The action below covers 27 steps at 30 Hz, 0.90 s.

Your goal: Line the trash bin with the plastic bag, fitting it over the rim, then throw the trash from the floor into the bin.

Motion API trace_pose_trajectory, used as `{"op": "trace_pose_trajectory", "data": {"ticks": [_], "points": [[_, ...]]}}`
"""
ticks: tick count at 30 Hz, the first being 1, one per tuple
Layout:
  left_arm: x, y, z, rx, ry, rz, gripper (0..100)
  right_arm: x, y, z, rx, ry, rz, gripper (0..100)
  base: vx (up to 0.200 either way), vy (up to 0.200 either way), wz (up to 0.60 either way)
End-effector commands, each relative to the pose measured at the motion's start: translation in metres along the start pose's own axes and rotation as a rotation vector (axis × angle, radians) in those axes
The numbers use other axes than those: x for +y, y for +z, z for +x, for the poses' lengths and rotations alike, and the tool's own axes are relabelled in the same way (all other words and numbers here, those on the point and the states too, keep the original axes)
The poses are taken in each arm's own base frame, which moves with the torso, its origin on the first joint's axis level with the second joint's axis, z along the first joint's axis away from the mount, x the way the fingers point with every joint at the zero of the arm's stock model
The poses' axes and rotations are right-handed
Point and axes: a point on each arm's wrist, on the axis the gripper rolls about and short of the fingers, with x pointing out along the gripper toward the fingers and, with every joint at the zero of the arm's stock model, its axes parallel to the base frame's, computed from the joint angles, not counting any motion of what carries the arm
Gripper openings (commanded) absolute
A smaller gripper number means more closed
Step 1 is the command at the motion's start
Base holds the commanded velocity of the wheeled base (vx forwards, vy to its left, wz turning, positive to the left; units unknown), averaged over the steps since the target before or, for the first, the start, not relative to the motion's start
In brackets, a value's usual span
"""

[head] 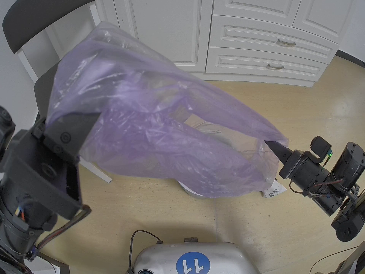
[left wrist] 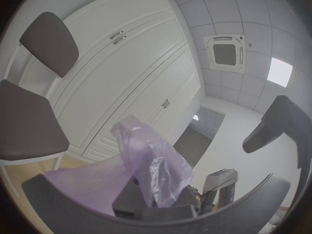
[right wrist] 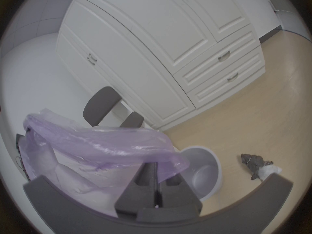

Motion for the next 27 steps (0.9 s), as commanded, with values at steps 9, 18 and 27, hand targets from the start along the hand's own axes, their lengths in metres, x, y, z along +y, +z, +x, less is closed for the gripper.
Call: {"op": "trace_pose_trajectory", "data": {"ticks": [9,18,27], "points": [[0.057,-0.053,0.017,0.312,0.32,0.118,0,0.043,0.114,-0.039,0.008,-0.248,0.05,0,0.0,0.0,0.0],[0.094,-0.1,0.017,0.472,0.441,0.147,0,0.058,0.12,-0.047,0.028,-0.356,0.017,0,0.0,0.0,0.0],[0.104,-0.098,0.005,0.495,0.468,0.155,0,0.042,0.093,-0.071,0.152,-0.396,-0.266,0,0.0,0.0,0.0]]}}
